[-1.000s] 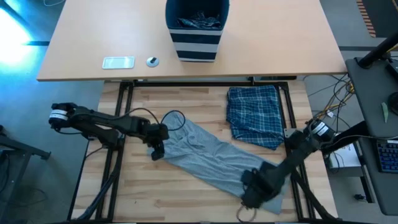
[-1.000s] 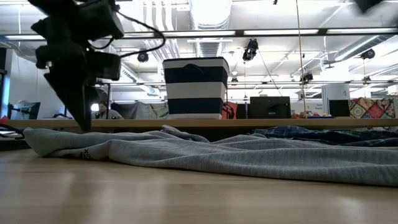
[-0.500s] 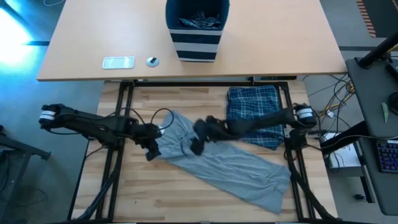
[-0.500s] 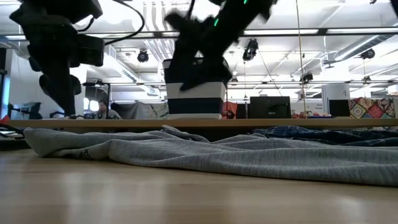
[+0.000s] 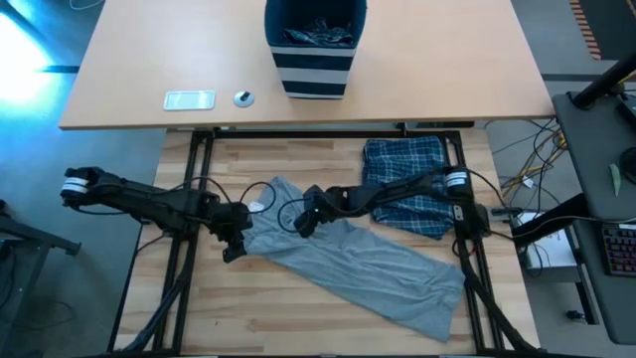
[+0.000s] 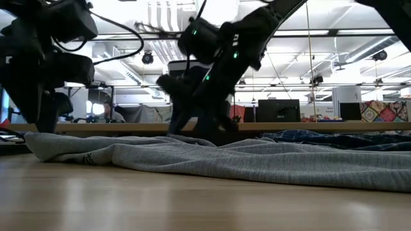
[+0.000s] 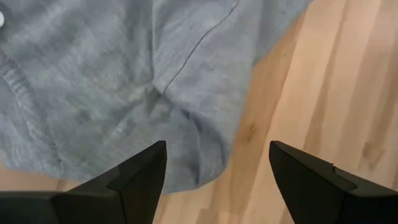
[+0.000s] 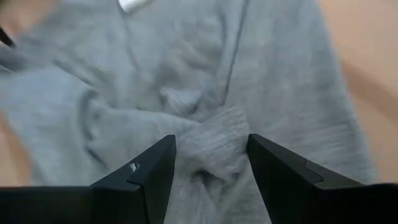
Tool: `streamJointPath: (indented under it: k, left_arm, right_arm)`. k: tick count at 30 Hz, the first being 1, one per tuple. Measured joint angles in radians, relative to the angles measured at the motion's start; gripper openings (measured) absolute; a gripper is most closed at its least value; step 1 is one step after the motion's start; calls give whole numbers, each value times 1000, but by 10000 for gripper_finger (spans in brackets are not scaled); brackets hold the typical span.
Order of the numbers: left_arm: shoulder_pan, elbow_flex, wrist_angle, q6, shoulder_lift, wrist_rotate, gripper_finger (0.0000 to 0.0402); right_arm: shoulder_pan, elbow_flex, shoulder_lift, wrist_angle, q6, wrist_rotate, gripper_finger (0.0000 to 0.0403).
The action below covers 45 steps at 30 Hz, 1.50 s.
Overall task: Fold Laundry from Bin
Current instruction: Fold the gray shirt
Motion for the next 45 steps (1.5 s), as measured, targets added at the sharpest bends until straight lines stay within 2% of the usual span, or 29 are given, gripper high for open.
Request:
streamJointPath:
  k: [5,8,11,14,18,23,26,30,35,40,45]
  left_arm:
    - [0,-13,0,-9,3,-1,267]
    - [0,-9,-5,-30,3,-10,267]
    - [0,-11,-5,-33,8,-10,267]
    - [0,-12,-4,-31,15,-11,267]
    - [0,-12,12,-21,17,-40,267]
    - [0,-12,8,6,17,-45,267]
    - [0,-6,-1,8,16,-45,267]
    - [-21,-3,-1,34,15,-28,267]
    - [-119,-4,12,47,15,-19,267]
    - [-238,-5,9,14,15,-148,267]
    - [-275,-6,21,-4,23,-235,267]
  right_arm:
    - [5,37,29,3,-36,-33,181]
    - [14,62,29,9,-120,-62,129]
    - [17,77,30,5,-163,-104,44]
    - [15,78,29,6,-167,-158,16]
    - [31,89,21,5,-211,-274,10]
    - [93,138,14,8,-321,-563,9]
    - [132,155,14,-32,-362,-636,9]
    - [174,164,14,-70,-372,-658,9]
    - [208,163,14,-113,-374,-655,9]
    - [212,162,14,-120,-353,-646,9]
    - [212,161,14,-119,-351,-645,9]
